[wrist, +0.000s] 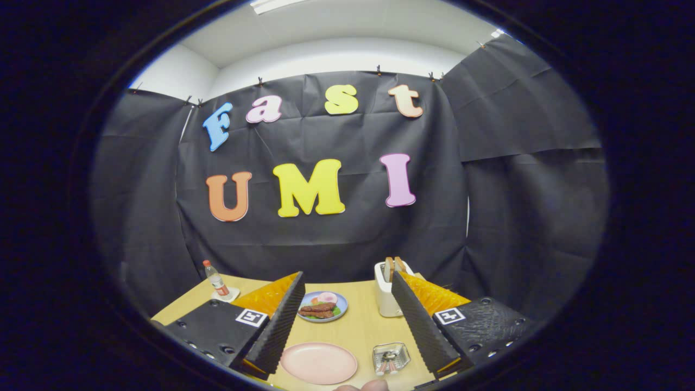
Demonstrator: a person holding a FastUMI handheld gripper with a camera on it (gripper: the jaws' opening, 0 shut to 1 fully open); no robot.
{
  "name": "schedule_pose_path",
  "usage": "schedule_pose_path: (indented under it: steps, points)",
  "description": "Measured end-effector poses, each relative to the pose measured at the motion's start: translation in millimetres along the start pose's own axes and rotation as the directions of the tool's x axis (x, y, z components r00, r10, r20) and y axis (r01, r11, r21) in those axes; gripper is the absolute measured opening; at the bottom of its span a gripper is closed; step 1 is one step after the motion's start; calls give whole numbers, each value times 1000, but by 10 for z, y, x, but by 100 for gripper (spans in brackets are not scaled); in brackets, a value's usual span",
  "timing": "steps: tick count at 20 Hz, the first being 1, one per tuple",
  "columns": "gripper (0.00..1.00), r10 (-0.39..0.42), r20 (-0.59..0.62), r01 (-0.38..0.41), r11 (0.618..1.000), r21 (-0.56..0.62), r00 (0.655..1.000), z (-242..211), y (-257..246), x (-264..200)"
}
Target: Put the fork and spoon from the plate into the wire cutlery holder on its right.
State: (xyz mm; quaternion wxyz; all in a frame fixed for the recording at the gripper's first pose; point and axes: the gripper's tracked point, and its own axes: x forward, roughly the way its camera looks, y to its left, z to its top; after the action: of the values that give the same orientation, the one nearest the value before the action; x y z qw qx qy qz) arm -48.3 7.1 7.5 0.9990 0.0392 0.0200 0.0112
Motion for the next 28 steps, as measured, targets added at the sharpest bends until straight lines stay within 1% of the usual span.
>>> schedule_pose_path:
  steps: [3, 6, 10, 19, 28]
  points:
    - [96, -8, 22, 9, 1000, -23, 1000, 66, -34, -18]
    - [96, -9, 31, 10, 1000, -16, 999, 29, -23, -40]
    - [96, -1, 26, 2, 999, -37, 1000, 6, 22, -64]
    - [96, 8, 82, -6, 1000, -28, 997, 198, 118, -75]
    - [96, 3, 104, -2, 1000, -10, 995, 308, 93, -65]
